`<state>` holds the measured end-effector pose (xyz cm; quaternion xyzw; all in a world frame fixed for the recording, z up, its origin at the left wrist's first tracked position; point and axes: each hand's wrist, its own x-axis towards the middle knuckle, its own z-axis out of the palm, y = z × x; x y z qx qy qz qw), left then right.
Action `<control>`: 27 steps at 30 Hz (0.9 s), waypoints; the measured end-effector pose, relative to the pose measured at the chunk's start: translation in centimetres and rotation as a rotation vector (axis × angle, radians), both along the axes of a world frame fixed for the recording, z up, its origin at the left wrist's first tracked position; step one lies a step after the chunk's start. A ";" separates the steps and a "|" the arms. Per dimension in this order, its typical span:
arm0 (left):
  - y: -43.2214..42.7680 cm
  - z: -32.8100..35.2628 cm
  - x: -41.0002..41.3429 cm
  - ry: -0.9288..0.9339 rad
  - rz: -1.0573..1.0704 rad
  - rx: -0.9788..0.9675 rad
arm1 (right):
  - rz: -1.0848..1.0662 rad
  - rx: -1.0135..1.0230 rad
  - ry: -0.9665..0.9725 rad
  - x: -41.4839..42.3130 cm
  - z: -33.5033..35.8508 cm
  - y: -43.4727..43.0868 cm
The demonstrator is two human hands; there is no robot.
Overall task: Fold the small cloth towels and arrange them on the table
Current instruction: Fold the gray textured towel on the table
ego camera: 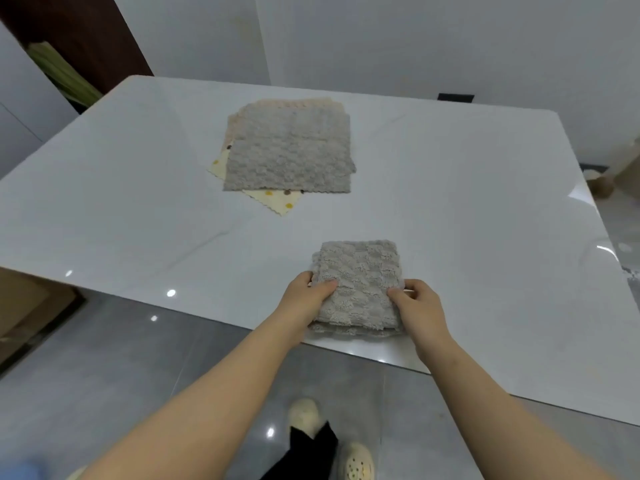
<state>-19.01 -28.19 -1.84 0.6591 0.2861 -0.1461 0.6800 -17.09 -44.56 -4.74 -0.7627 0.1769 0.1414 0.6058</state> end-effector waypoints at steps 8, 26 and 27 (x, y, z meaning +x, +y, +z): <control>-3.7 -0.9 -0.3 0.018 -0.077 0.075 | 0.007 -0.081 0.001 -0.4 -0.7 -3.9; -17.5 -1.2 -2.1 -0.029 -0.262 0.327 | 0.021 -0.120 -0.012 -3.2 -0.5 -19.0; -18.0 -1.2 -2.2 -0.036 -0.298 0.324 | 0.010 -0.131 -0.017 -3.2 -0.5 -19.4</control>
